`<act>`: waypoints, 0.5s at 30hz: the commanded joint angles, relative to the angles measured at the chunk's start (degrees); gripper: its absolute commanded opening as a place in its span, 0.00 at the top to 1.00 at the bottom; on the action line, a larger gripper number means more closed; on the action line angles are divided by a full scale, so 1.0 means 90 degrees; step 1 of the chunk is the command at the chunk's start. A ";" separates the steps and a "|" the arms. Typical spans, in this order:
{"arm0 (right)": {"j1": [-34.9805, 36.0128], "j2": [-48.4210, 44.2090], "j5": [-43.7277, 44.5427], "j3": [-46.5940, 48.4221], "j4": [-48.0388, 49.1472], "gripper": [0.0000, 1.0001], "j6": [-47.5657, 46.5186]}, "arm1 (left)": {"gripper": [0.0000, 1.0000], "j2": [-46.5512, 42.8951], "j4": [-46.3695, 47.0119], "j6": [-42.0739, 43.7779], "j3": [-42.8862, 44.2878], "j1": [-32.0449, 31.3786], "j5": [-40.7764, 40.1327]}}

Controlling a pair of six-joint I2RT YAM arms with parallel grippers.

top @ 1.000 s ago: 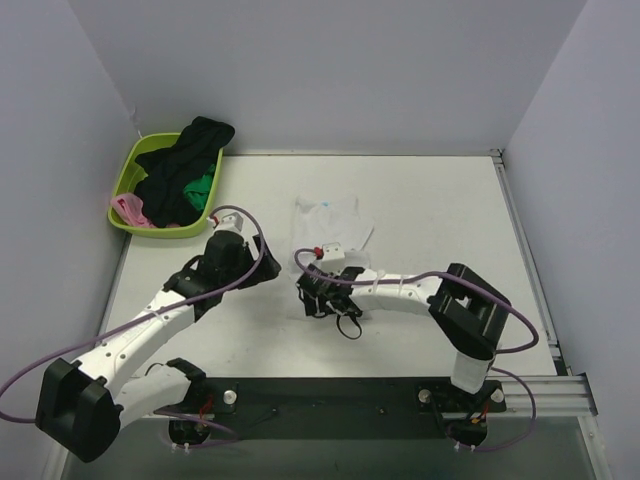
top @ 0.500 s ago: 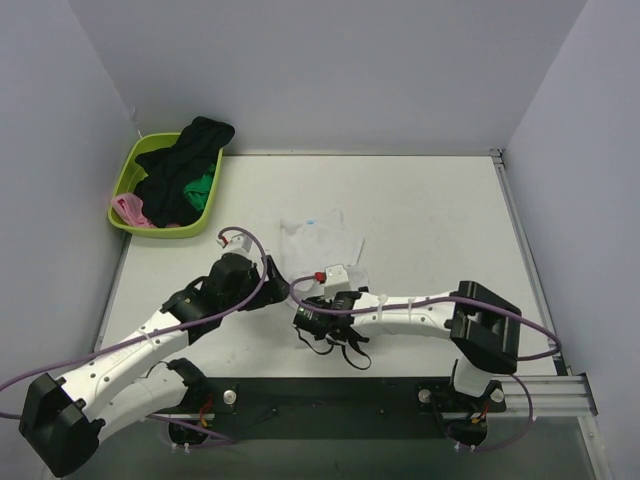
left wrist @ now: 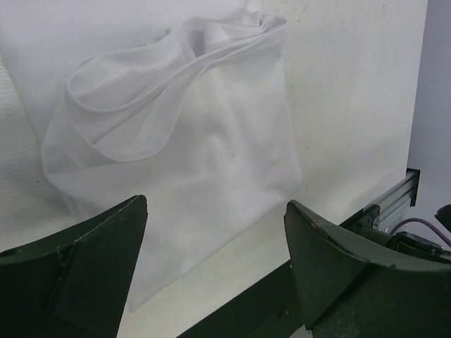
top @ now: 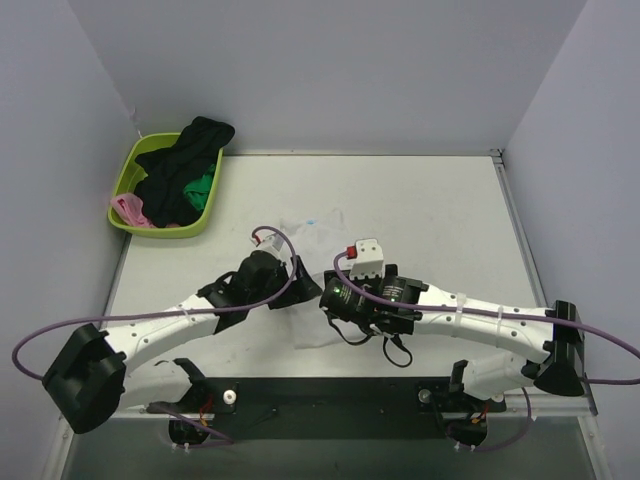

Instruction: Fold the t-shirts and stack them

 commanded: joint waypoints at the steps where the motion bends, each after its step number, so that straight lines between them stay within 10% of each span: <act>1: 0.0021 -0.0263 0.0371 0.0022 -0.0545 0.05 -0.0027 | 0.12 0.0481 0.1092 -0.0199 0.0250 -0.0213 0.0263; 15: 0.0031 -0.0498 0.0381 -0.0359 -0.0585 0.05 0.0256 | 0.12 0.1771 0.1864 0.0074 0.0583 -0.0135 0.0331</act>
